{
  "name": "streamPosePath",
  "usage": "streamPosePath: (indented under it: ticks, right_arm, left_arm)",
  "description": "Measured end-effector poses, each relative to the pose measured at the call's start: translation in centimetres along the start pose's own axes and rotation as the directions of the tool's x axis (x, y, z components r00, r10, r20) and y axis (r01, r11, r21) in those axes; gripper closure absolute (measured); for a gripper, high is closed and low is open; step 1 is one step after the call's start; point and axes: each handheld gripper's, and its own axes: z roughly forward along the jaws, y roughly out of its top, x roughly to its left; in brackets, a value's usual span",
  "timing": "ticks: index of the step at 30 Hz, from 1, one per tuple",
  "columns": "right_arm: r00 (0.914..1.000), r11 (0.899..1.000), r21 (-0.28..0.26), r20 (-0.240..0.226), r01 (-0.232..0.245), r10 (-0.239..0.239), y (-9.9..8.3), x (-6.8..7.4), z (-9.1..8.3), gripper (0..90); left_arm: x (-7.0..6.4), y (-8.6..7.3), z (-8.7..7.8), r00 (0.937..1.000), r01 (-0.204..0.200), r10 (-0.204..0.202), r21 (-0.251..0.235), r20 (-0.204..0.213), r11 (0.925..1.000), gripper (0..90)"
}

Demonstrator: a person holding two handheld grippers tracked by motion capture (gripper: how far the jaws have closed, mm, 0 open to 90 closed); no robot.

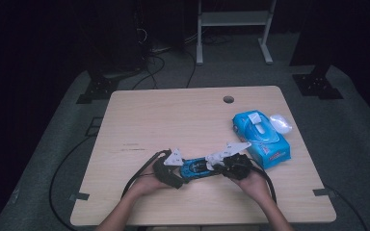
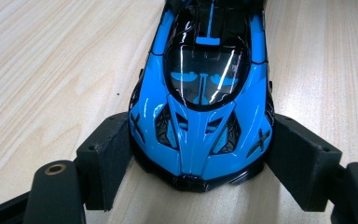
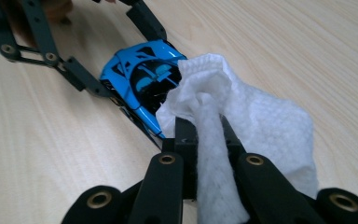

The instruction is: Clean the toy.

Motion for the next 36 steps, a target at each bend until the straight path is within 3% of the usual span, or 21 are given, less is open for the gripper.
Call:
streamPosePath:
  ticks: [3,5,7,9,12,14,20,22,25,26,30,35,36]
  right_arm:
    - [0.9995,1.0,-0.005,-0.031,-0.005,0.005,0.2,0.0,-1.3,83.6]
    - [0.9966,0.999,-0.02,-0.079,-0.028,0.026,0.2,-0.1,-2.1,83.6]
    - [0.993,0.999,-0.013,-0.113,-0.035,0.034,0.0,-0.2,-2.4,83.2]
    - [0.9922,0.999,-0.003,-0.118,-0.041,0.04,0.0,-0.2,-2.4,82.7]
    - [0.9969,0.999,0.014,-0.073,-0.03,0.031,-0.3,-0.2,-1.8,79.8]
    - [1.0,0.999,0.037,0.001,0.002,-0.002,-0.4,-0.4,-1.3,71.8]
    - [0.9974,0.998,-0.009,0.036,-0.062,0.062,-1.0,-1.3,-0.7,61.5]
    - [0.9981,0.999,-0.024,0.039,-0.047,0.048,-0.9,-1.2,0.0,60.8]
    - [0.9976,0.999,-0.026,0.05,-0.046,0.047,-0.8,-0.9,0.6,63.3]
    - [0.9963,0.999,-0.039,0.086,-0.002,0.005,-1.0,-0.5,0.8,70.3]
    - [0.9951,0.999,-0.044,0.098,0.015,-0.011,-1.4,0.0,0.9,78.7]
    - [0.9966,0.999,-0.027,0.08,-0.019,0.021,-1.3,-0.3,0.7,82.4]
    - [0.9992,0.999,-0.036,0.037,-0.011,0.012,-1.0,0.4,0.8,82.6]
  left_arm:
    - [0.1,0.0,0.0,1.0,0.002,-0.002,0.0,0.007,1.0,25.3]
    - [0.1,0.0,0.0,1.0,0.001,-0.001,0.001,0.006,1.0,25.3]
    - [0.0,0.0,0.0,1.0,0.003,-0.003,0.0,0.004,1.0,25.3]
    - [0.0,0.0,0.0,1.0,0.003,-0.003,0.001,0.003,1.0,25.3]
    - [0.0,0.1,0.0,1.0,0.002,-0.002,0.001,0.001,1.0,25.3]
    - [0.0,0.0,0.0,1.0,0.005,-0.005,-0.001,0.001,1.0,25.3]
    - [0.1,0.1,0.1,1.0,0.003,-0.003,0.0,0.006,1.0,25.3]
    - [0.0,0.1,0.1,1.0,0.002,-0.002,0.001,0.004,1.0,25.3]
    - [0.0,0.1,0.0,1.0,0.004,-0.004,0.005,0.003,1.0,25.2]
    - [0.1,0.0,0.0,1.0,0.0,0.0,0.005,0.003,1.0,25.3]
    - [0.0,0.0,0.0,1.0,0.003,-0.003,0.003,0.001,1.0,25.3]
    - [0.0,0.1,0.0,1.0,0.004,-0.004,0.004,0.0,1.0,25.3]
    - [0.0,0.1,0.0,1.0,0.004,-0.004,0.005,0.002,1.0,25.3]
